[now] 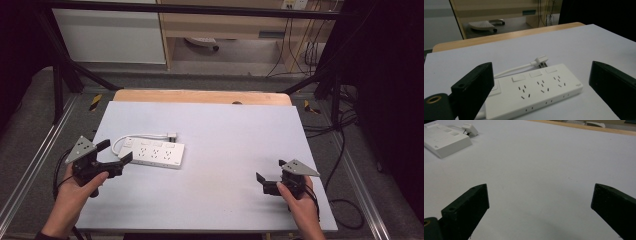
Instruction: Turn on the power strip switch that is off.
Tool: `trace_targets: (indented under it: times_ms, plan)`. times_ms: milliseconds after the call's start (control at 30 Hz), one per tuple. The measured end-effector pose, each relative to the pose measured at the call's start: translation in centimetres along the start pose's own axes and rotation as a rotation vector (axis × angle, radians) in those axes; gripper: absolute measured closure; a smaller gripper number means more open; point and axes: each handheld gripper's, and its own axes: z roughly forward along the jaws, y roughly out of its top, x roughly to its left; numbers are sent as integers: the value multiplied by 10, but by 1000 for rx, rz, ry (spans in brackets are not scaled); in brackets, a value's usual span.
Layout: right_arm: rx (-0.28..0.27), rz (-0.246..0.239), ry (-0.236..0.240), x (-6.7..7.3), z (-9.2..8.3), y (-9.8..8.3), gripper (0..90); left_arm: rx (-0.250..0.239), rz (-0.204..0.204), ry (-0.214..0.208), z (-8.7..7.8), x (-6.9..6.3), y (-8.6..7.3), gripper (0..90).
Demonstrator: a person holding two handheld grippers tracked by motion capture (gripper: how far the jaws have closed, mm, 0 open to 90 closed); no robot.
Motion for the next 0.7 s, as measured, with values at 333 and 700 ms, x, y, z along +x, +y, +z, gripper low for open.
trace_targets:
  times_ms: [333,700]
  plan:
    - [-1,-7,0,0,-1,0,20,-11,7,-8,18,-3,11,63]
    - [3,-18,5,2,0,0,20,-5,15,-19,35,-9,21,68]
